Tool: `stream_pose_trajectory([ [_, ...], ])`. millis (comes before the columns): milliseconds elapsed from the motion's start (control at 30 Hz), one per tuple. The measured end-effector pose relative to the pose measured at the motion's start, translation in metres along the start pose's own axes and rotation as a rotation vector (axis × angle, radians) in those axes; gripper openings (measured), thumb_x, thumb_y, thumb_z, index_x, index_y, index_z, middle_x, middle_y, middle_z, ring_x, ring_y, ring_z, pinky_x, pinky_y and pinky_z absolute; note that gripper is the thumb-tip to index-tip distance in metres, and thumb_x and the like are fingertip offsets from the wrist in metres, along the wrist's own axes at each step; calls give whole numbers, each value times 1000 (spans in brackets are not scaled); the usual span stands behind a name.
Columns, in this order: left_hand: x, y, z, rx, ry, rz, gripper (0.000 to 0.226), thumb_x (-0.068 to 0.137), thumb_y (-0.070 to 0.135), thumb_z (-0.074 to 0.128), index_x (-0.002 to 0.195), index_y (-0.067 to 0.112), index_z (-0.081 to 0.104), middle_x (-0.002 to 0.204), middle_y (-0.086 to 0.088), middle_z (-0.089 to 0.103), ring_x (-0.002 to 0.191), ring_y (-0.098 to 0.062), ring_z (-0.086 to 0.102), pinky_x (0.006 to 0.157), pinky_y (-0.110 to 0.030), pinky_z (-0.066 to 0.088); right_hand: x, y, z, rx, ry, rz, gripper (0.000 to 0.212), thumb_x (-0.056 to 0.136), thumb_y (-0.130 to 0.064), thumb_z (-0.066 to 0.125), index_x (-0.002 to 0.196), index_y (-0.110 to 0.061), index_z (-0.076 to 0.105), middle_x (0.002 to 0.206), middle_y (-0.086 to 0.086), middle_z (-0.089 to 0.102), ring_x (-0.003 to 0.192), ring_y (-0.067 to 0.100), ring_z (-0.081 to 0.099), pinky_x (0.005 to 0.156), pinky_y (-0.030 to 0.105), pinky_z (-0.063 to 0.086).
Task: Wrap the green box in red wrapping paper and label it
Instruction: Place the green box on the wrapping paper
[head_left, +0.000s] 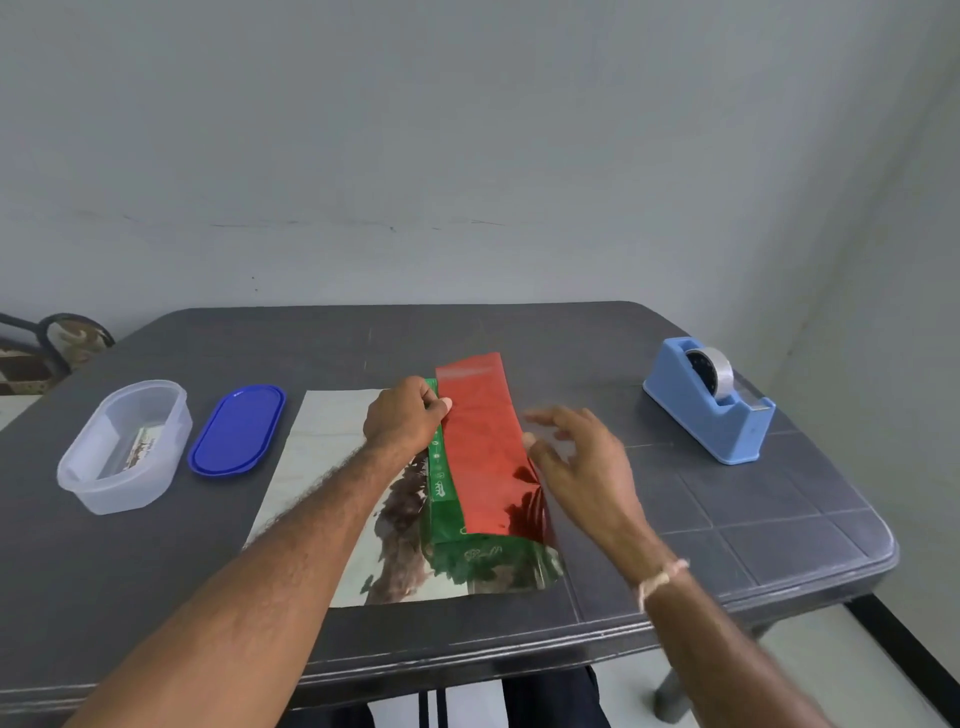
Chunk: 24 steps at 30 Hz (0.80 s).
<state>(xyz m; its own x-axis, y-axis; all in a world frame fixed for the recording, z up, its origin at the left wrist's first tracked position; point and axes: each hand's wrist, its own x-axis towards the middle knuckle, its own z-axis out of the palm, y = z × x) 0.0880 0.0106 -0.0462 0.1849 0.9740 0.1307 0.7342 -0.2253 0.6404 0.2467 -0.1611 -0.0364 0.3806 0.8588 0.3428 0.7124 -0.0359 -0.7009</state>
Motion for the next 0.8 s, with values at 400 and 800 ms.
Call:
stream_pose_trajectory([
  [400,13,-15,2,-99,-51,20,26,90,48,70,87,27,56,81,3,71,75,-23,70,75,-44,62,46,-10,12,-350,-648,-25,117,77,-75,70,164,-30,7,172,1,-12,158,26,-8,126,58,13],
  [800,-16,-15,-3,-302,-111,13,34,86,56,73,103,32,55,80,6,72,74,-15,70,66,-31,49,29,-2,29,-489,-698,-128,143,70,-82,70,160,-19,-22,166,-3,-32,154,23,-28,126,59,-2],
])
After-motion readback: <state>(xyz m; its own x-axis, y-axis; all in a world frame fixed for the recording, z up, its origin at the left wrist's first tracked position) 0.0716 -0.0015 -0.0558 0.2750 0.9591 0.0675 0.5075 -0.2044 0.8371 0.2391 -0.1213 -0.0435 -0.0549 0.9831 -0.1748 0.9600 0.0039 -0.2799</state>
